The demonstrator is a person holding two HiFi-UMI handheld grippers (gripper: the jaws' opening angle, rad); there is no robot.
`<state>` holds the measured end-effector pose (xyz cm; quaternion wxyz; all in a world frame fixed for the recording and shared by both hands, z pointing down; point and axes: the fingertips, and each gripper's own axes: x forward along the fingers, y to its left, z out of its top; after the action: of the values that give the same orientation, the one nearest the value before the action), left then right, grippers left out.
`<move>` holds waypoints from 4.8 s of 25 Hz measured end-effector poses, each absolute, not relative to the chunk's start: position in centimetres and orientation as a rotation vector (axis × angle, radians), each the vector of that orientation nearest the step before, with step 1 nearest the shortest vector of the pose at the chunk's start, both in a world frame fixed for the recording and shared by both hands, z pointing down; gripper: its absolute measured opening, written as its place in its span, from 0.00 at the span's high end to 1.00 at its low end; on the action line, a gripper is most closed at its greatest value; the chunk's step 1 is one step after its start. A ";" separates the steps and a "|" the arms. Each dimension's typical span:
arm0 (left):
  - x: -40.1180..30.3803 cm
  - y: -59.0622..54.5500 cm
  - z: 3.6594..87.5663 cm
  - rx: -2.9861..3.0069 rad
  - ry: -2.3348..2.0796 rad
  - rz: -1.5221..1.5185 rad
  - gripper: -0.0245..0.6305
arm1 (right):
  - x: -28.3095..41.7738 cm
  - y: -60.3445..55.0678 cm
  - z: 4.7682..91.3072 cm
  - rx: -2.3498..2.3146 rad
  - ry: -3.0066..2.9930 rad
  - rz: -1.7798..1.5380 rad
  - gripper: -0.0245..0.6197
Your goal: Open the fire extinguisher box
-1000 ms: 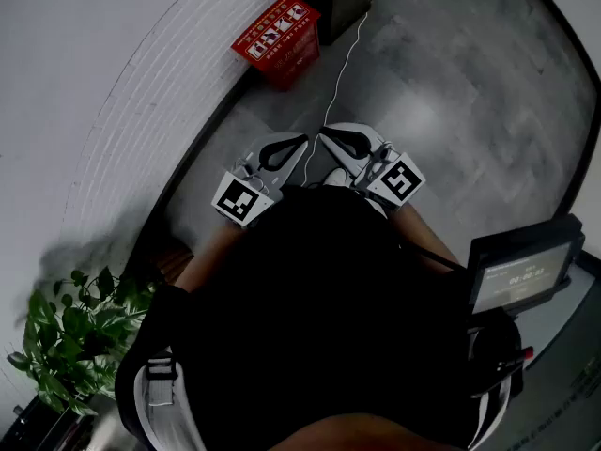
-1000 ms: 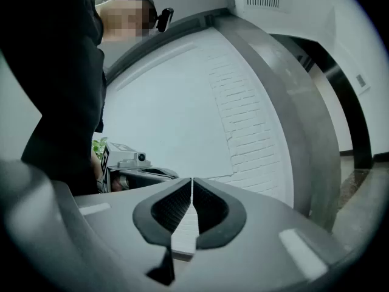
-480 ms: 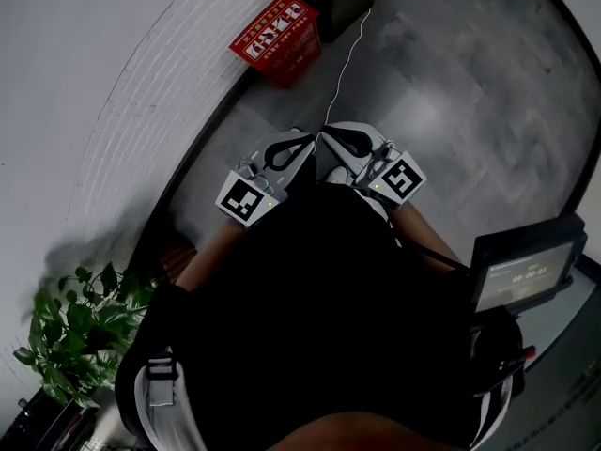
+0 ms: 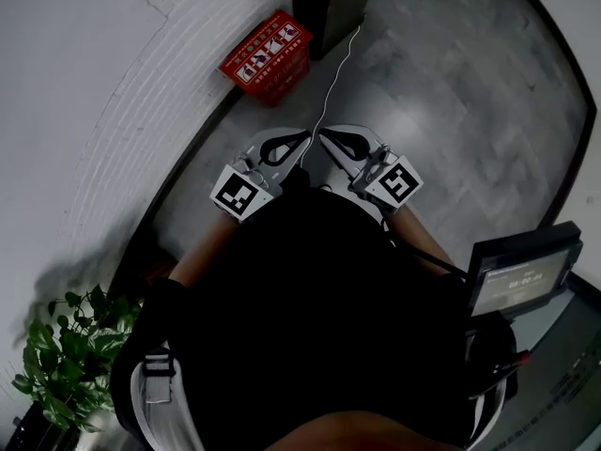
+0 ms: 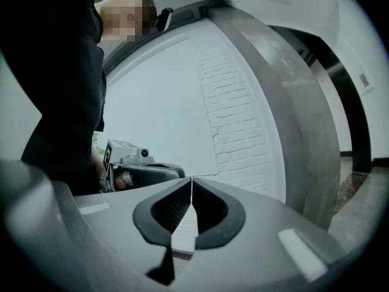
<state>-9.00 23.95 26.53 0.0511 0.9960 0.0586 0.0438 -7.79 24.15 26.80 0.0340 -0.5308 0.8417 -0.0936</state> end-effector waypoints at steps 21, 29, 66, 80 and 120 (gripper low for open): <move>-6.7 5.1 25.8 3.007 -0.148 0.039 0.96 | -5.5 4.3 26.0 -1.368 2.829 -0.298 0.95; -1.1 2.5 25.9 2.990 -0.450 0.055 0.96 | -0.2 2.3 25.9 -1.092 2.944 -0.286 0.95; -1.0 2.4 33.9 2.719 -1.117 0.152 0.96 | 3.2 0.8 32.4 -0.551 3.140 -0.600 0.95; -0.6 -1.9 45.5 2.592 -1.081 0.251 0.96 | 4.7 -5.9 49.1 -0.841 3.007 -0.951 0.95; 3.6 -5.2 65.6 2.444 -0.997 0.326 0.96 | 13.3 -8.6 83.0 -1.262 1.650 -1.800 0.71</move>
<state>3.60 -5.24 65.57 0.2384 0.8924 -0.3642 0.1190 13.28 -8.64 83.00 0.1952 -0.4501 0.5888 -0.6423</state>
